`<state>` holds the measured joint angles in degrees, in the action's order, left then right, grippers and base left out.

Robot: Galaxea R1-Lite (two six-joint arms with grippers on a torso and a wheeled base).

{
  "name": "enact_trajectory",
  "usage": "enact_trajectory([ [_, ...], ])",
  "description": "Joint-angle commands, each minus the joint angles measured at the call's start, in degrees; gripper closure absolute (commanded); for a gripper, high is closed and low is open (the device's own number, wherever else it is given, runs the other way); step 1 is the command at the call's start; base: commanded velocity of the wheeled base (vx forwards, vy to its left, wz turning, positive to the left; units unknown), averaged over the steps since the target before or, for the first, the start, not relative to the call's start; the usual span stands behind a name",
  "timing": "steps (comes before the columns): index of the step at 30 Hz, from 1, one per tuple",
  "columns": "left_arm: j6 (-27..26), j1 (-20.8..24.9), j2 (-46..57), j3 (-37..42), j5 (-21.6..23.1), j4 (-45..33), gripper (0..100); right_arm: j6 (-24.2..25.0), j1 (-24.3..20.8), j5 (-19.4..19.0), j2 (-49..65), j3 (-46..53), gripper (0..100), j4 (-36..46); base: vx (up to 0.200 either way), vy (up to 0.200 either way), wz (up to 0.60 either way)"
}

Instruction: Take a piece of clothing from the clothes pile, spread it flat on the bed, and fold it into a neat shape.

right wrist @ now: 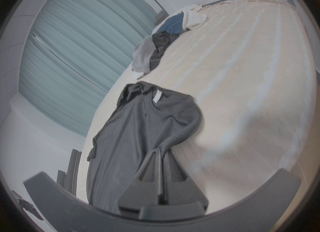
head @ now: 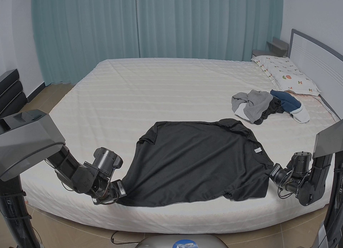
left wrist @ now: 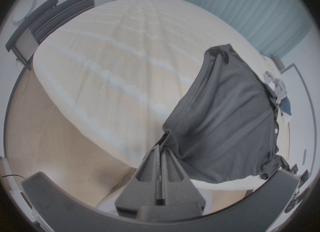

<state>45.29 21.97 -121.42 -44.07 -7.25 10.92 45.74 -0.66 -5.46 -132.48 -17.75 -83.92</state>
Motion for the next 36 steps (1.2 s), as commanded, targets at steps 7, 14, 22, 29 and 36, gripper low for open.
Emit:
enact_trajectory([
  [7, 2.1, -2.6, -0.6, -1.2, -0.1, 6.7, 100, -0.3, 0.5, 0.0, 1.1, -16.2, 100, 13.8, 0.000, 0.000, 0.00],
  [14, 5.2, -4.4, -1.0, -2.1, -0.2, 11.3, 100, -0.3, 0.6, 0.0, -1.3, -29.4, 100, 25.4, 0.000, 0.000, 0.00],
  [22, 5.4, -5.7, -3.5, -3.0, -0.7, 13.8, 100, -3.1, -0.4, 0.1, -7.5, -39.0, 100, 28.2, 0.000, 0.000, 0.00],
  [29, 6.2, -5.9, -4.5, -3.6, -0.5, 13.9, 100, -3.4, -1.2, 0.2, -10.8, -42.9, 100, 29.4, 0.000, 0.000, 0.00],
  [36, 6.2, -5.9, -4.6, -3.4, -0.4, 13.8, 100, -4.1, -0.3, 0.1, -8.3, -41.3, 0, 27.4, 0.000, 0.000, 0.00],
])
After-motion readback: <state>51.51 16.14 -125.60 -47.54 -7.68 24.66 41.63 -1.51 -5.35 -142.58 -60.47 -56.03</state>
